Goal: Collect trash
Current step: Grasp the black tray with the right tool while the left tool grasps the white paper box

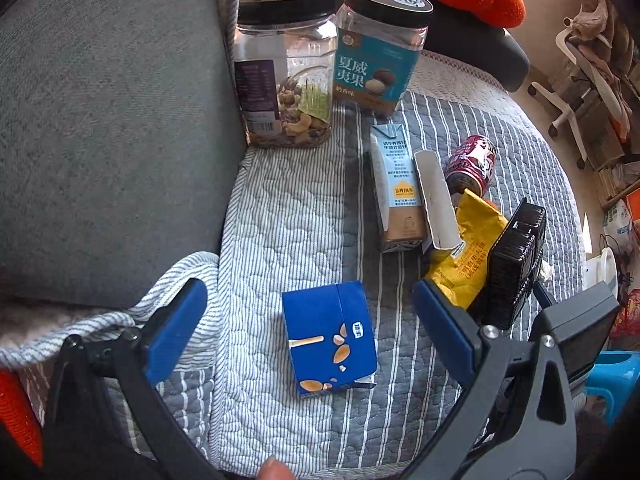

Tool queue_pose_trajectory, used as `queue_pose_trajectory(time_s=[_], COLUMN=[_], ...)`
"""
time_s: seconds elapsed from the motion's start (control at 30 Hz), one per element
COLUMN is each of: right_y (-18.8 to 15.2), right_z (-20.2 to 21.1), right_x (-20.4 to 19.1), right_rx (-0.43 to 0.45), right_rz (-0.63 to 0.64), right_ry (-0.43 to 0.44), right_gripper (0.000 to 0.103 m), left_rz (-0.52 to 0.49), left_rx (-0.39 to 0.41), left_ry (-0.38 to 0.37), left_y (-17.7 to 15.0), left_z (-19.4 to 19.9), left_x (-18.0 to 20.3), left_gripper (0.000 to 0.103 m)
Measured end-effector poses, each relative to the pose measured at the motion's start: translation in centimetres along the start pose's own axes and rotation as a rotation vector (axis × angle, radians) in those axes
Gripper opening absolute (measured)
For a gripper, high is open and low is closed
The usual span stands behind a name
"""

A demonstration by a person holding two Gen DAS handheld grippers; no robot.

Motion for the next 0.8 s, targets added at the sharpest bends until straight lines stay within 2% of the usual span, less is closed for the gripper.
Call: queue_pose_trajectory(time_s=[0.03,0.1,0.17,0.33,0.4,0.43,0.5,0.57,0.6,0.73,0.8], right_y=[0.0,0.0,0.2,0.7,0.9,1.1,1.3,1.2,1.1,0.6,0.7], right_z=[-0.1,0.0,0.2,1.6,2.6,3.1,3.7,3.8,3.8,3.7,3.7], right_x=[0.2,1.2,2.5,6.8,8.4,9.1,10.4,11.6,12.2,13.8,14.3], right_rx=[0.004,0.009,0.006,-0.004,0.013,0.024,0.027,0.021,0.014,-0.007,-0.008], right_rz=[-0.003,-0.019,-0.041,-0.147,-0.171,-0.176,-0.191,-0.213,-0.229,-0.277,-0.278], right_ry=[-0.009,-0.009,0.028,0.149,0.170,0.182,0.215,0.239,0.254,0.299,0.303], right_gripper=[0.090,0.075,0.064,0.061,0.048,0.047,0.040,0.038,0.037,0.037,0.037], left_rz=[-0.006,-0.023,-0.040,-0.031,-0.039,-0.045,-0.046,-0.047,-0.047,-0.044,-0.043], left_rx=[0.000,-0.002,-0.012,-0.022,-0.016,-0.015,-0.020,-0.035,-0.042,-0.044,-0.055], left_ry=[-0.001,-0.007,-0.025,-0.119,-0.144,-0.155,-0.174,-0.191,-0.194,-0.177,-0.166], left_y=[0.0,0.0,0.0,0.5,0.8,0.9,1.1,1.4,1.6,2.0,2.1], left_z=[-0.1,-0.5,-1.0,-2.0,-2.4,-2.7,-3.4,-4.2,-4.6,-5.3,-5.6], left_x=[0.2,0.8,1.5,3.4,4.4,5.1,6.1,7.0,7.6,8.9,9.5], left_gripper=[0.102,0.102,0.102,0.095,0.089,0.087,0.076,0.067,0.061,0.047,0.031])
Point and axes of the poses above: each gripper's, at about its wrist camera, not at the fingertips, and z roughly against the way its jaws point, x to its right, y to its top, the point moved 1 cm from there along -z, roughly the way its jaws point
